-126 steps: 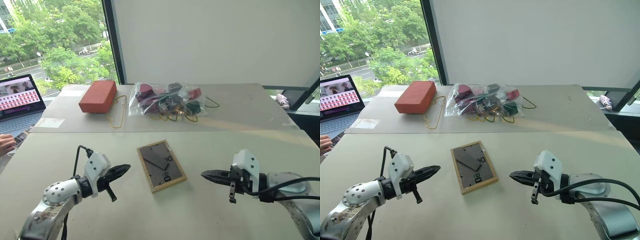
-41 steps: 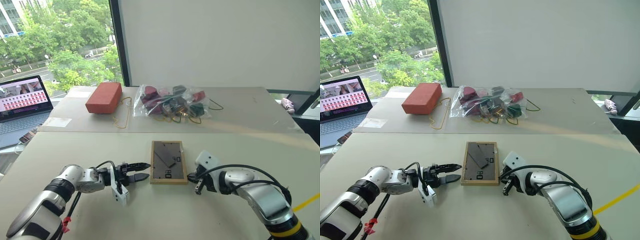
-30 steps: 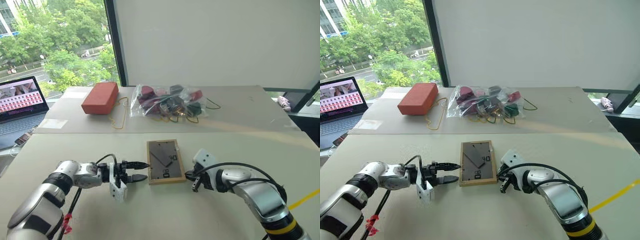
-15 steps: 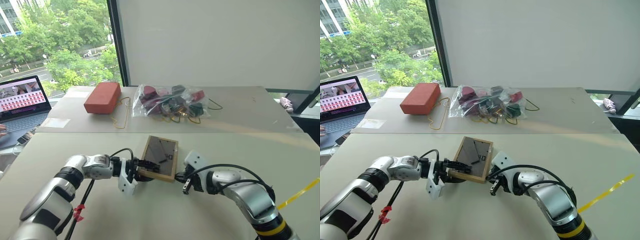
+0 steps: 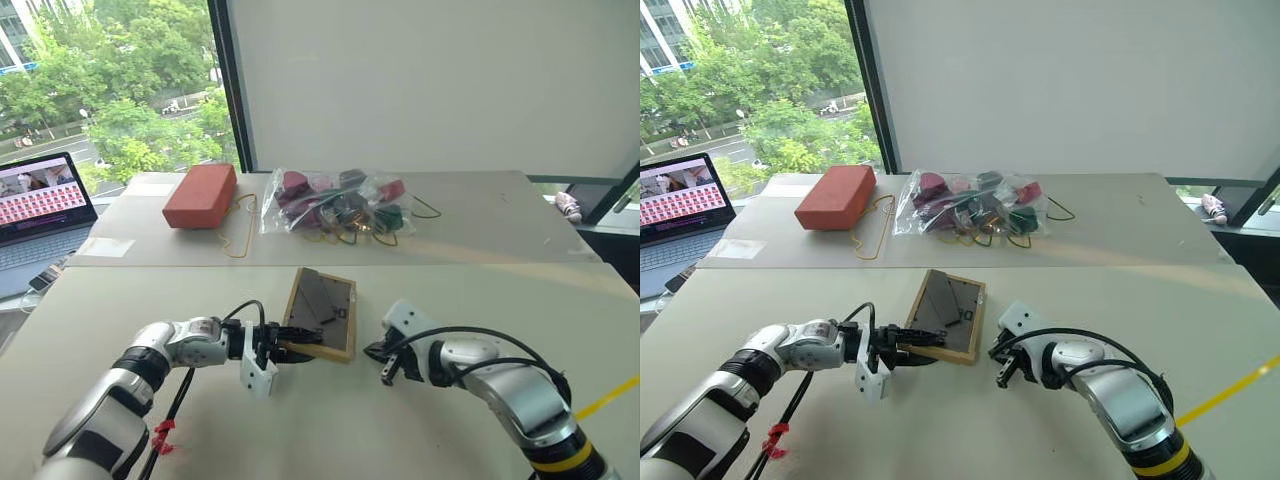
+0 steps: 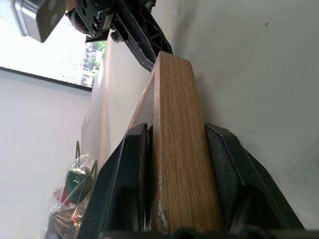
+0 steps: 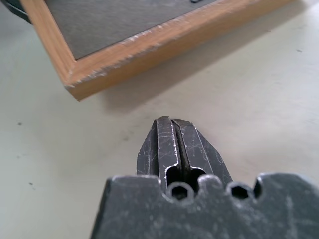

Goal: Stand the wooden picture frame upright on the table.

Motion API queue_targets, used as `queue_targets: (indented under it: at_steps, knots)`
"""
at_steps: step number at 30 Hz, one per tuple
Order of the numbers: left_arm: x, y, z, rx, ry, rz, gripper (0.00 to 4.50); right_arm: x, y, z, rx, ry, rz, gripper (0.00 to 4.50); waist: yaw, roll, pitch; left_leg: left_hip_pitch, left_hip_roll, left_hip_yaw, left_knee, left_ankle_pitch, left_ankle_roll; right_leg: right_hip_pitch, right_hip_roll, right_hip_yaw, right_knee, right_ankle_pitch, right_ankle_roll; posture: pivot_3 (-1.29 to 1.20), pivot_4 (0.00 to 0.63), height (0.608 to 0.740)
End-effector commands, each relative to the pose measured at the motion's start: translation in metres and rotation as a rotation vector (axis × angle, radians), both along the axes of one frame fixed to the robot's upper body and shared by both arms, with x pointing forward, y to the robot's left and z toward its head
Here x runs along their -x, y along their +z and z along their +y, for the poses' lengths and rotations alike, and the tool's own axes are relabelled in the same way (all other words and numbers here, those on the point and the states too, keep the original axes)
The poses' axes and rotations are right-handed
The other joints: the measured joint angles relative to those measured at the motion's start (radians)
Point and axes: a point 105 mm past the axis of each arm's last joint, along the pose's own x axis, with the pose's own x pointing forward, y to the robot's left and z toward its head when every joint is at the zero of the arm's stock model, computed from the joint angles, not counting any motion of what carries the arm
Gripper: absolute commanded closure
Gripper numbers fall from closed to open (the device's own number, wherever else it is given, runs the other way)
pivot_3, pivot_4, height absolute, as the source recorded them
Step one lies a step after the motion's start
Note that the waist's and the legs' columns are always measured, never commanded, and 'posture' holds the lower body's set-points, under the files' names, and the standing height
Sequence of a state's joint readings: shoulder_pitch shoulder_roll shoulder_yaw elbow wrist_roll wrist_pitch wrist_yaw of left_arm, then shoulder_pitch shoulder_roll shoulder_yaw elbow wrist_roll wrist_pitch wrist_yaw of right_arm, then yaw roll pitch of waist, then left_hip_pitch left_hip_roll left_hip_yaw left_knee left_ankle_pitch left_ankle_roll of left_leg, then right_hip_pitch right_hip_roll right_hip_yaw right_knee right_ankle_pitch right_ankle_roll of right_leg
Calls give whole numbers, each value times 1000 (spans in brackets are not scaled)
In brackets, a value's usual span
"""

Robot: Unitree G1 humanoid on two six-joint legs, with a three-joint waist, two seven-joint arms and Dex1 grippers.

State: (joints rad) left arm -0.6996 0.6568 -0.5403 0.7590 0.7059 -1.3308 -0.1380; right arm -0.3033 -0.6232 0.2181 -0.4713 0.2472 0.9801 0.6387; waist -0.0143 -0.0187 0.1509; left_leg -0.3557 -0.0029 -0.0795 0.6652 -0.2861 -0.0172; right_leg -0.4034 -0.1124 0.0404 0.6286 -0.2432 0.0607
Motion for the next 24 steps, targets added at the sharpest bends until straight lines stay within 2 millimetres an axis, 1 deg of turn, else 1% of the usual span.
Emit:
queue_targets:
  at_steps: [1, 3, 5, 6, 8, 10, 11, 13, 14, 15, 18, 19, 20, 24]
  knots:
    - [1, -5, -2, 4, 25, -16, 3223, -18, 39, -20, -11, -44, -159, 4500, 0, 0, 0, 0, 0, 0, 0, 0, 0, 0, 0, 0, 0, 0, 0, 0, 150, 740]
    - [0, -5, -3, 10, 44, -28, 3223, -29, 64, -23, -93, -79, -213, 4500, -3, 0, 0, 0, 0, 0, 0, 0, 0, 0, 0, 0, 0, 0, 0, 0, 150, 740]
    - [1, -7, -4, 19, 57, -36, 3223, -40, 86, -15, -196, -82, -240, 4500, -6, 0, 0, 0, 0, 0, 0, 0, 0, 0, 0, 0, 1, 0, 0, 0, 150, 740]
    - [1, -7, -5, 23, 62, -39, 3223, -44, 91, -11, -235, -82, -236, 4500, -6, 0, 0, 1, 0, 0, 0, 0, 0, 0, 0, 1, 1, 0, 0, 0, 150, 740]
    - [4, -9, -8, 41, 62, -39, 3224, -53, 100, 12, -326, -42, -192, 3877, -7, 0, 0, 1, 0, 0, 0, 0, 0, 0, 1, 1, 2, 0, 0, 0, 150, 740]
    - [7, -9, -10, 57, 60, -41, 3224, -57, 103, 30, -381, 8, -140, 3400, -7, 1, 0, 1, 0, 0, 0, 0, 0, 0, 0, 1, 2, 0, 0, 0, 150, 740]
    - [7, -9, -11, 60, 61, -40, 3224, -59, 102, 34, -384, 23, -121, 2954, -5, 1, 0, 1, 0, 0, 0, 0, 0, 0, 0, 1, 2, 0, -1, 0, 150, 740]
    - [8, -11, -12, 60, 63, -38, 3224, -66, 98, 45, -398, 53, -52, 2314, -1, 1, 0, 1, 0, 0, 0, 0, 0, 0, 0, 0, 3, 0, 0, 0, 150, 740]
    - [8, -12, -12, 58, 66, -37, 3224, -69, 93, 49, -391, 67, -12, 1918, -1, 1, 0, 0, 0, 0, 0, 0, 0, 0, 0, 0, 4, 0, 0, 0, 150, 740]
    - [8, -13, -13, 55, 68, -39, 3224, -71, 87, 52, -382, 82, 34, 1634, -1, 1, 0, 0, 0, 0, 0, 0, 0, 0, 0, 0, 4, 0, 0, 0, 150, 740]
    - [7, -11, -14, 66, 75, -45, 3224, -81, 73, 61, -356, 111, 105, 606, -2, 1, 0, 0, 0, 0, -1, 0, 0, 0, 0, 0, 4, 0, 0, 0, 150, 740]
    - [7, -11, -14, 71, 77, -46, 3224, -81, 68, 65, -346, 131, 127, 291, -2, 1, 0, 0, 0, 0, -1, 0, 0, 0, 0, 0, 3, 0, 0, 0, 150, 740]
    - [7, -11, -15, 73, 77, -47, 3224, -80, 65, 70, -351, 157, 160, 61, -2, 1, 0, 0, 0, 0, -1, 0, 0, -1, 0, 0, 3, 0, 0, 0, 150, 740]
    - [8, -10, -16, 78, 74, -45, 3224, -77, 51, 87, -369, 226, 281, 61, -6, 2, -1, 0, 0, 0, -1, 0, 0, -1, 0, 0, 4, 0, 0, 0, 150, 740]
